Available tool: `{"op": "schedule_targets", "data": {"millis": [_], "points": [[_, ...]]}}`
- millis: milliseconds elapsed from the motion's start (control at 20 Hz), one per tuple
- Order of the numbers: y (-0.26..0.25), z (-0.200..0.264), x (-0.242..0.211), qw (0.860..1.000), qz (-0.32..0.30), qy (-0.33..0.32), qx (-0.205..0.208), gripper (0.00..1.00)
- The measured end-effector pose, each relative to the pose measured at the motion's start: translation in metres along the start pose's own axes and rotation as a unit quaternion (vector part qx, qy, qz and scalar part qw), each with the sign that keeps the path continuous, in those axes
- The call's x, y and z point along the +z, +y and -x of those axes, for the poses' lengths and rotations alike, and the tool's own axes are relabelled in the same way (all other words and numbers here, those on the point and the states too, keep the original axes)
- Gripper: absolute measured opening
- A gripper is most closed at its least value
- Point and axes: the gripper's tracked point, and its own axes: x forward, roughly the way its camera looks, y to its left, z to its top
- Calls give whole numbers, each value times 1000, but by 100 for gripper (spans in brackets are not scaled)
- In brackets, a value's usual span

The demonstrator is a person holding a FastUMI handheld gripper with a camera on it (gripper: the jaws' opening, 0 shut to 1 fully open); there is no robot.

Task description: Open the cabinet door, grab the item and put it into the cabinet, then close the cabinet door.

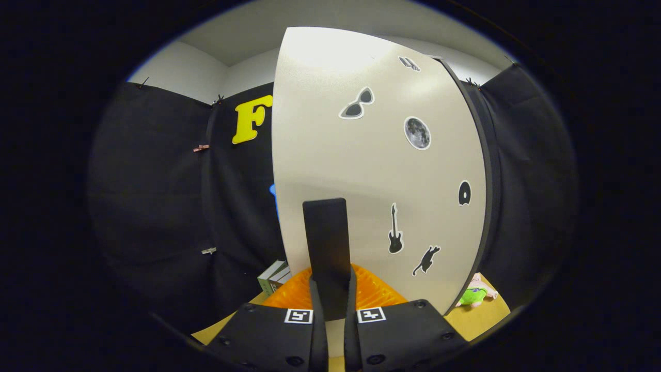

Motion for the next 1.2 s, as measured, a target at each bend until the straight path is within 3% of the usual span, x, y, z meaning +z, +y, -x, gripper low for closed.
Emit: {"op": "schedule_targets", "data": {"millis": [650,1200], "points": [[-33,42,5,1000,-12,2,0,16],[-60,51,8,998,-13,-7,-64,15]]}}
